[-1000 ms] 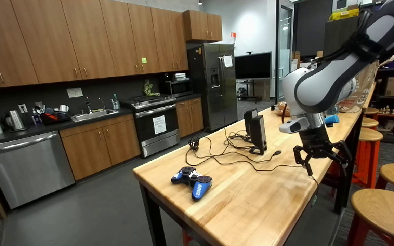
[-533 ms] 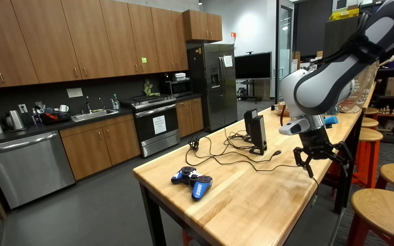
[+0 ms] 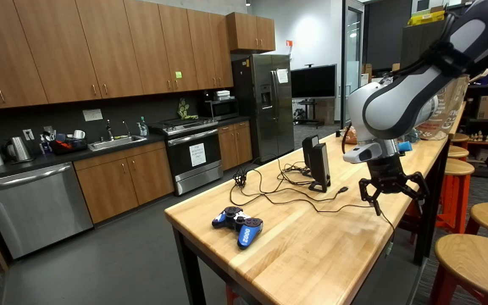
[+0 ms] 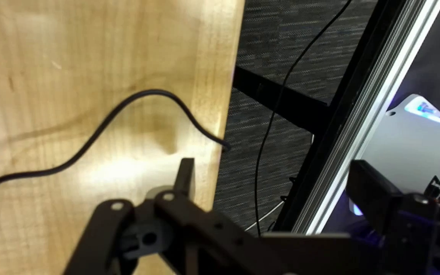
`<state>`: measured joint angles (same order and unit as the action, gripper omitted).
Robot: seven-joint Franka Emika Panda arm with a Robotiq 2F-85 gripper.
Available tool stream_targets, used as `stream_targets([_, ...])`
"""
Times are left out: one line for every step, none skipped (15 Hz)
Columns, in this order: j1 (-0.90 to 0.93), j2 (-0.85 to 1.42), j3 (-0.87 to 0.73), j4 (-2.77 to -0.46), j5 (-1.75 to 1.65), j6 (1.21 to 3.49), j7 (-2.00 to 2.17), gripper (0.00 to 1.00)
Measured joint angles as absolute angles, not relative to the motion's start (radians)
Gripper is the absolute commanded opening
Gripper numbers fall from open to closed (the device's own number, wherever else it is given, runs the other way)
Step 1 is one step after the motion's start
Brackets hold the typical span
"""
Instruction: Move the usb and the aux jack and place them in front of the speaker on the left
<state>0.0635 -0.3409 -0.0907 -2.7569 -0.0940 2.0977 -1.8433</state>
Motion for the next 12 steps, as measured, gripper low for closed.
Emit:
stream_targets([0.063, -0.338, -0.096, -2.753, -0.094, 2.098, -1.88, 1.0])
stream_targets([0.063, -0.333, -0.1, -2.747, -0.094, 2.098, -1.92, 1.0])
stream_targets([0.063, -0.328, -0.104, -2.742, -0.094, 2.098, -1.962, 1.0])
stream_targets([0.063, -0.321, -0.108, -2.736, -0.093, 2.098, -2.003, 1.0])
stream_targets([0.064, -0.314, -0.111, -2.731, -0.089, 2.098, -2.044, 1.0])
stream_targets([0.064, -0.307, -0.114, -2.725, -0.082, 2.098, -2.085, 1.0])
stream_targets([0.064, -0.299, -0.116, -2.719, -0.072, 2.098, -2.123, 1.0])
stream_targets([0.064, -0.292, -0.116, -2.712, -0.061, 2.098, -2.157, 1.0])
stream_targets([0.064, -0.285, -0.116, -2.705, -0.049, 2.098, -2.185, 1.0])
stream_targets([0.064, -0.278, -0.116, -2.697, -0.035, 2.097, -2.206, 1.0])
stream_targets([0.064, -0.272, -0.116, -2.69, -0.028, 2.097, -2.219, 1.0])
stream_targets([0.064, -0.267, -0.116, -2.684, -0.025, 2.096, -2.225, 1.0])
